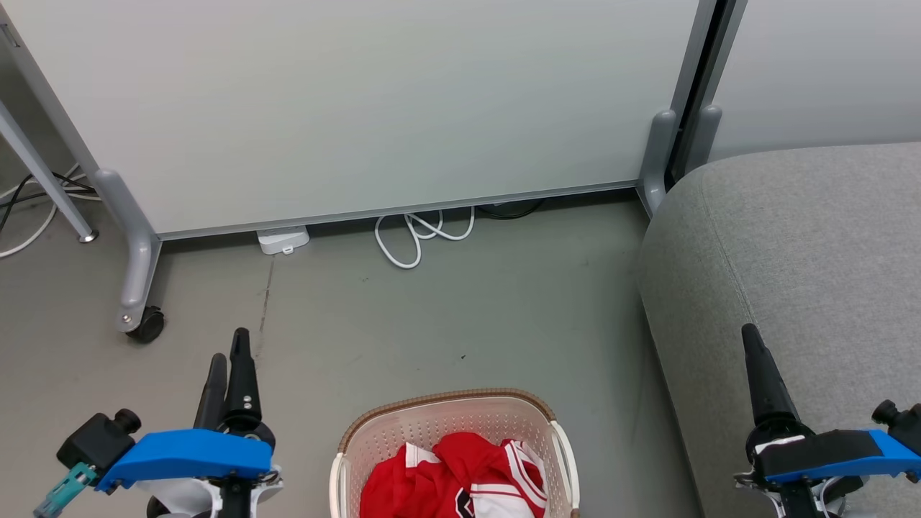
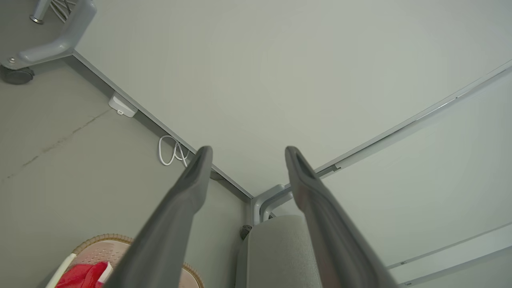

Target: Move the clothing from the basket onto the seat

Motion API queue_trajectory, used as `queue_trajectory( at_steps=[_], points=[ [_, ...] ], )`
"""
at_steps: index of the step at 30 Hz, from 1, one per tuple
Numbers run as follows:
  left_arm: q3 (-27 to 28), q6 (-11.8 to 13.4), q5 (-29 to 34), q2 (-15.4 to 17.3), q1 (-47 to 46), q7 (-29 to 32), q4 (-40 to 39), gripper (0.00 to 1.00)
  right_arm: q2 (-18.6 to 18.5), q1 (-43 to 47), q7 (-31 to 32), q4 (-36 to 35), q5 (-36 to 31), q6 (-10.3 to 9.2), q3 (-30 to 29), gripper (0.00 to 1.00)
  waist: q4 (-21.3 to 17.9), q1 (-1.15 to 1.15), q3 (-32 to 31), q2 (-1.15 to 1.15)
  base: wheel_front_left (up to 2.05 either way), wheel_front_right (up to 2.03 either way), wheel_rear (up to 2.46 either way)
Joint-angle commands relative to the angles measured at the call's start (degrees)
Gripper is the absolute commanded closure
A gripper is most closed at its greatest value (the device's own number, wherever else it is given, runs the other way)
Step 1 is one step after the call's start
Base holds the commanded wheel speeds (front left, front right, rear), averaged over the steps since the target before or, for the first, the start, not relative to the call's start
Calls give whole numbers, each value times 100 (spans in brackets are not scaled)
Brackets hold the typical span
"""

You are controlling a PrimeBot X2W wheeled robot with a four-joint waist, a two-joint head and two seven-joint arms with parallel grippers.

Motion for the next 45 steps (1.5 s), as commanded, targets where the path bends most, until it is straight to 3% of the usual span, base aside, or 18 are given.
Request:
queue_trajectory(
  at_steps=[1,14,45],
  points=[
    [-48,19,205,41,-173,-60,-102,0,-33,-110,-50,-118,-189,14,17,0,3,0,0,0,0,0,0],
    [-335,151,1413,56,-181,-310,-144,0,-39,-65,-303,-219,-1509,16,112,0,33,0,14,0,0,0,0],
    [-751,307,3451,75,-184,-799,-151,0,-53,0,-794,-290,-3543,19,281,0,105,0,14,0,0,0,0]
  ],
)
